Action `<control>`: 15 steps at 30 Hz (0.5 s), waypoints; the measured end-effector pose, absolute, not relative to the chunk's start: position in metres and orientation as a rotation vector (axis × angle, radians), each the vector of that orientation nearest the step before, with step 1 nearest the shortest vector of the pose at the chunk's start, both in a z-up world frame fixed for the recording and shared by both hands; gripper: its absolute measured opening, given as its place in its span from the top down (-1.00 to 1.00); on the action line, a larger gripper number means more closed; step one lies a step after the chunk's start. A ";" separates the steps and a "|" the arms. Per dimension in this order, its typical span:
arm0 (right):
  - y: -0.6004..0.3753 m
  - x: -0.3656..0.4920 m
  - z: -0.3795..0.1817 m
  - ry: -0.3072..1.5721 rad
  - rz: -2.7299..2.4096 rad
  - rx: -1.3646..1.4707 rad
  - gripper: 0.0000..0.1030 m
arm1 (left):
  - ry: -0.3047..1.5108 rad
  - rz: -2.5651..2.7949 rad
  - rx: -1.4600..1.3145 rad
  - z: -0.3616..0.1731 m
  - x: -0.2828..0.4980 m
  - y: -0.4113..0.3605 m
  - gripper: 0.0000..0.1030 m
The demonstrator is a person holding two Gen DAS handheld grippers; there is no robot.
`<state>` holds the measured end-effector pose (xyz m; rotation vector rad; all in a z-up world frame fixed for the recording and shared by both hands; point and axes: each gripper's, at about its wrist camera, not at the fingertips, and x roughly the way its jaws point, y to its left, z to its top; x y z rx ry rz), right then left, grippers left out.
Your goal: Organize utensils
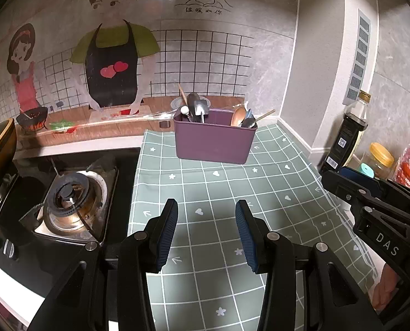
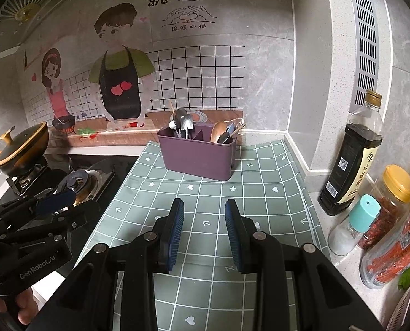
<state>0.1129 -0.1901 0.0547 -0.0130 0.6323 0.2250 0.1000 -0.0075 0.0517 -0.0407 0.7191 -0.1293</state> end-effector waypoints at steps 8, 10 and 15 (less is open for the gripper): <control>-0.190 0.114 0.054 0.637 0.223 -0.015 0.43 | 0.727 -0.130 -0.046 0.048 0.101 -0.008 0.13; -0.191 0.115 0.054 0.640 0.226 -0.013 0.43 | 0.728 -0.130 -0.050 0.047 0.101 -0.009 0.13; -0.191 0.115 0.055 0.640 0.220 -0.013 0.43 | 0.728 -0.130 -0.050 0.047 0.101 -0.008 0.13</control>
